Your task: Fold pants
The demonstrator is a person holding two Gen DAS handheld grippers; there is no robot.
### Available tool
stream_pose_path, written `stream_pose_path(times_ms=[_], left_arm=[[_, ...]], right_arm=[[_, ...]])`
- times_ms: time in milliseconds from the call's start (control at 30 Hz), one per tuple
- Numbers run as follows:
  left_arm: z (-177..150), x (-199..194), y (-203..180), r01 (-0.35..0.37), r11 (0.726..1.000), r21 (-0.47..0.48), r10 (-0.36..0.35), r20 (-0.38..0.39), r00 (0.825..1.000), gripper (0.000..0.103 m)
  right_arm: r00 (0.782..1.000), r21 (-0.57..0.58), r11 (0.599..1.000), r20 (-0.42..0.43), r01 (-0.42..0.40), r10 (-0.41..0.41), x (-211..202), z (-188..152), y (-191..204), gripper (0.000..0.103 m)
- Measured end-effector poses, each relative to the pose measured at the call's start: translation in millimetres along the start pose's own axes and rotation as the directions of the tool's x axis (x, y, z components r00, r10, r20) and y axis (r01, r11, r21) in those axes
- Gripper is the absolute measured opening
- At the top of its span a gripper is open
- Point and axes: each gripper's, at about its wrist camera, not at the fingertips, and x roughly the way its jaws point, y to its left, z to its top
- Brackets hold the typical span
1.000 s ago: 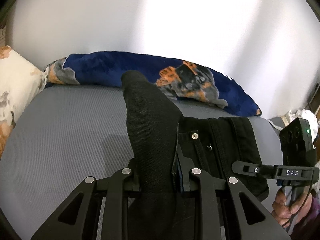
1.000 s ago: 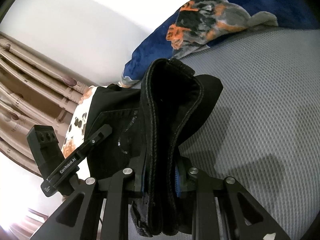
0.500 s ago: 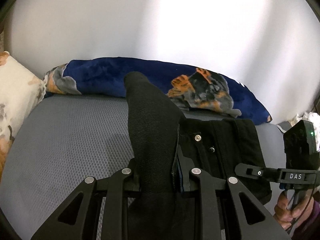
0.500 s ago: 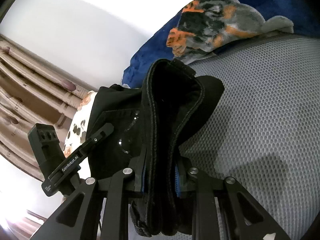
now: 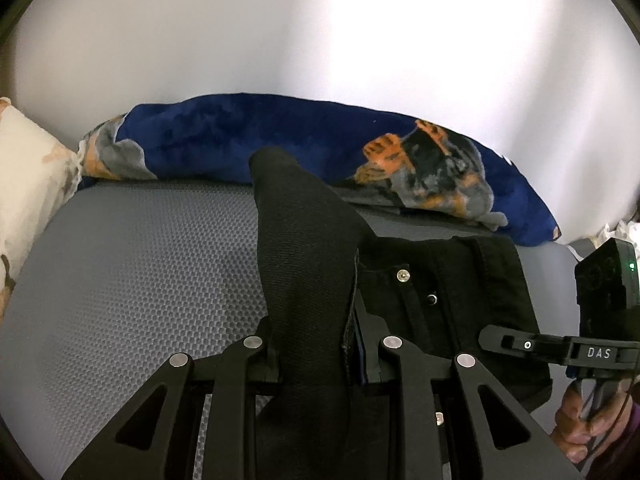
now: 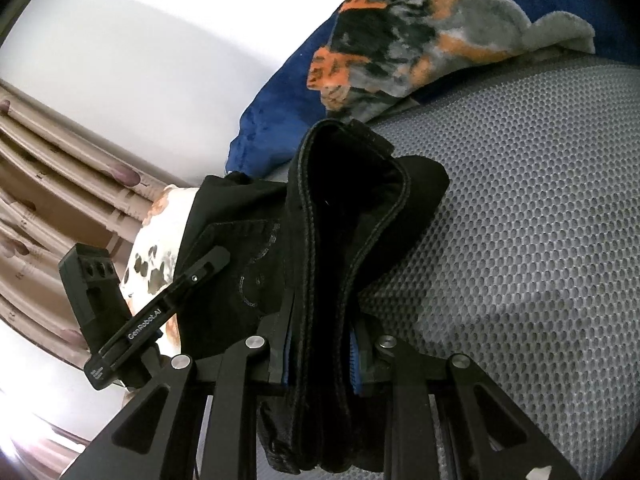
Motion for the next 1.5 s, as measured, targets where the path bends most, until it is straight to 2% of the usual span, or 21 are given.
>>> stream_pose_path(times_ms=[400,600,700,767,833,867,900,967,1033,1100,1133,1167,1200,1233,1267,1333,1367,1433,1500], left_arm=[[-4.0,10.6,10.0,-0.016,1.000,-0.014,0.016,0.000,1.000,0.025],[-12.7,17.1,14.6,-0.050,0.999,-0.005,0.050,0.002,0.999,0.031],[-15.9,21.0,18.4,-0.082,0.997,-0.006,0.083,0.008,0.997,0.042],[-18.8,23.5,23.0,-0.135,0.991,-0.010,0.135,0.019,0.991,0.058],[-21.1,23.8,27.0,-0.203,0.979,-0.011,0.203,0.036,0.979,0.061],[-21.7,23.9,29.8,-0.212,0.977,-0.013,0.213,0.039,0.976,0.065],[-23.0,23.4,32.3,-0.215,0.976,-0.021,0.216,0.043,0.975,0.069],[-26.0,22.2,37.9,-0.255,0.966,-0.043,0.256,0.044,0.966,0.087],[-28.2,17.6,40.5,-0.276,0.959,-0.059,0.279,0.057,0.958,0.089],[-30.0,11.3,41.1,-0.336,0.940,-0.066,0.340,0.065,0.938,0.094],[-31.0,7.3,39.7,-0.367,0.928,-0.062,0.370,0.066,0.927,0.096],[-32.2,4.2,37.9,-0.378,0.924,-0.057,0.381,0.072,0.922,0.096],[-33.7,0.8,36.4,-0.389,0.920,-0.053,0.392,0.078,0.917,0.096],[-36.3,-4.3,34.5,-0.406,0.912,-0.052,0.409,0.082,0.909,0.096],[-37.4,-7.3,33.3,-0.409,0.911,-0.056,0.412,0.081,0.907,0.096],[-43.6,-15.1,31.4,-0.383,0.921,-0.067,0.387,0.084,0.918,0.096],[-46.7,-18.0,29.3,-0.381,0.922,-0.071,0.386,0.087,0.918,0.096],[-54.0,-21.6,25.3,-0.368,0.927,-0.064,0.373,0.084,0.924,0.096],[-59.4,-24.0,21.2,-0.355,0.933,-0.059,0.359,0.087,0.929,0.096]], right_arm=[[1.000,-0.001,1.000,0.001,0.005,-0.005,7.7,8.7,-15.6,0.020],[0.998,-0.042,0.997,0.000,0.068,-0.068,12.5,5.3,-16.7,0.020],[0.991,-0.090,0.987,0.015,0.131,-0.130,16.3,2.4,-10.3,0.020],[0.983,-0.122,0.976,0.034,0.181,-0.178,19.6,-0.9,-5.8,0.020],[0.975,-0.129,0.967,0.050,0.220,-0.215,22.3,-3.7,-5.7,0.022],[0.973,-0.131,0.964,0.057,0.231,-0.225,22.8,-4.8,-5.7,0.023],[0.965,-0.136,0.956,0.072,0.260,-0.252,23.9,-6.8,-4.9,0.026],[0.953,-0.142,0.943,0.097,0.300,-0.288,26.3,-10.8,-1.7,0.032],[0.929,-0.149,0.921,0.149,0.359,-0.338,23.9,-15.8,4.8,0.039],[0.901,-0.157,0.898,0.223,0.410,-0.372,15.5,-21.6,16.4,0.039],[0.883,-0.165,0.886,0.273,0.433,-0.381,9.1,-26.1,26.0,0.040],[0.865,-0.174,0.874,0.321,0.454,-0.385,2.9,-30.2,35.3,0.041],[0.838,-0.185,0.855,0.379,0.484,-0.392,-4.3,-37.8,48.4,0.041],[0.824,-0.198,0.843,0.408,0.500,-0.393,-7.3,-43.1,58.6,0.043],[0.811,-0.209,0.829,0.429,0.518,-0.399,-8.5,-47.2,68.3,0.044],[0.779,-0.221,0.799,0.469,0.559,-0.415,-11.2,-58.3,83.4,0.056],[0.773,-0.226,0.792,0.478,0.567,-0.417,-9.5,-64.9,89.1,0.058],[0.782,-0.232,0.794,0.462,0.562,-0.418,-3.5,-70.7,92.8,0.057],[0.772,-0.213,0.786,0.450,0.581,-0.449,1.4,-77.2,90.9,0.057]])
